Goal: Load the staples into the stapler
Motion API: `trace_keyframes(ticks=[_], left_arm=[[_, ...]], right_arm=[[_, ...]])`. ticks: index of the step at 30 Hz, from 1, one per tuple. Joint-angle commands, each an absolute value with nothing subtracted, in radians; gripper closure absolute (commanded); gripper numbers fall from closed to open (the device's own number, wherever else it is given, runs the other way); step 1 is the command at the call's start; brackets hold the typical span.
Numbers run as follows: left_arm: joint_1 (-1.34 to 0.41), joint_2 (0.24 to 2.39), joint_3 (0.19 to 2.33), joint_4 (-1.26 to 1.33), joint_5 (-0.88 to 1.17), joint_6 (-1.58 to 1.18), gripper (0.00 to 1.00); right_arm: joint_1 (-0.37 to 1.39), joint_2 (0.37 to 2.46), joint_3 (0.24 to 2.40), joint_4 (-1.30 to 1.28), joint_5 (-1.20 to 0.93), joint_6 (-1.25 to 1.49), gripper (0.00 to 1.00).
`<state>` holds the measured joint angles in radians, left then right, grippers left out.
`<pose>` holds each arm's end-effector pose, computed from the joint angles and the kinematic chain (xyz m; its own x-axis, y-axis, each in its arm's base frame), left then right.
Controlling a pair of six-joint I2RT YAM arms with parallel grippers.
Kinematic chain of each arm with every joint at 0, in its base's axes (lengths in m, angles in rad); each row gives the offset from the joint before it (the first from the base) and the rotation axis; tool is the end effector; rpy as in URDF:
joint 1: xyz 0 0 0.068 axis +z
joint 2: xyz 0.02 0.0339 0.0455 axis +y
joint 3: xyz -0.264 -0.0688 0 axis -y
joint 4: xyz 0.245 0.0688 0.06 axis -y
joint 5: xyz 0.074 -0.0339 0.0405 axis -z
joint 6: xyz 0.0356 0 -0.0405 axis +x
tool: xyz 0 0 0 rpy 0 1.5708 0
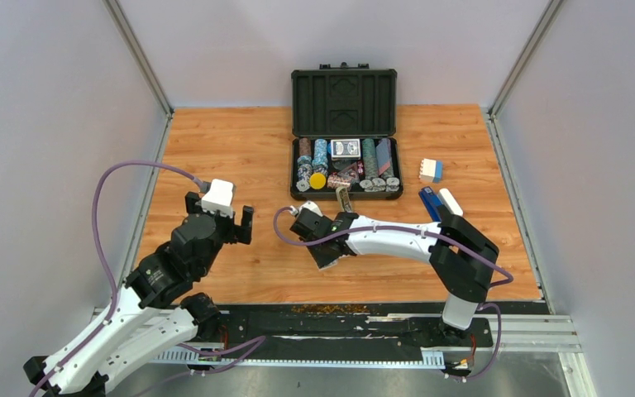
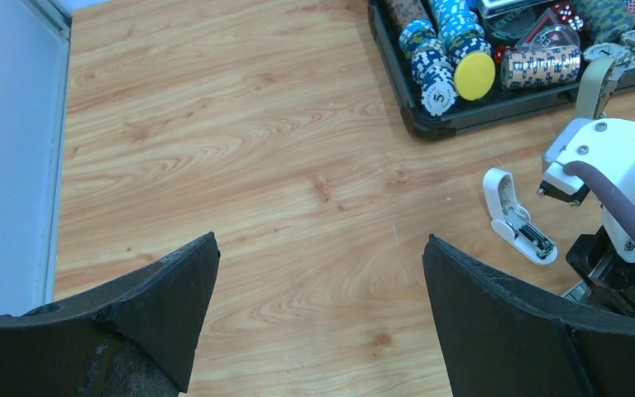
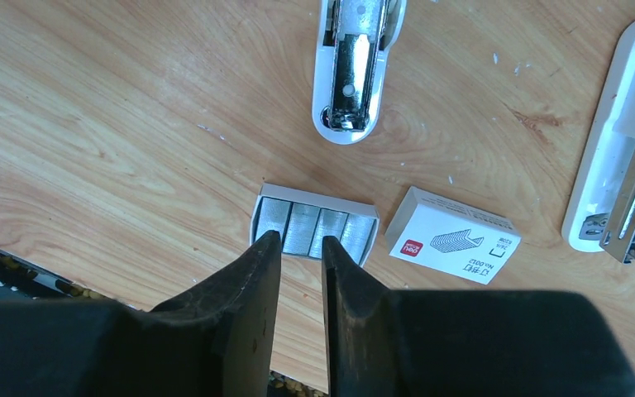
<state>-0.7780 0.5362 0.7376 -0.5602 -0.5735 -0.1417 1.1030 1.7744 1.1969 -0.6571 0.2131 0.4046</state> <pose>0.0979 -0.0693 0.3197 -0.2798 0.1091 -0.9538 0.1901 0.9801 0.0564 0.1633 0.3066 0.1859 -0.7223 -0.5766 -0.3819 -0.6055 0.7941 -0.0537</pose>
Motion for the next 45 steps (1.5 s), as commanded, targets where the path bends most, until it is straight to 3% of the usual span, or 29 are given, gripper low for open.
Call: trace_keyframes(ticks=[1,45], left_arm=[[-0.775,0.538,0.741,-0.542,-0.567,-0.158,0.00],[-0.775,0.576,0.745,-0.549,-0.532,-0.169,0.00]], right_arm=[[1.106,1.734,1.207,-0.637,0.191,0.439,0.73],[1.090,1.788,1.163,-0.627,0.200,0.475,0.49]])
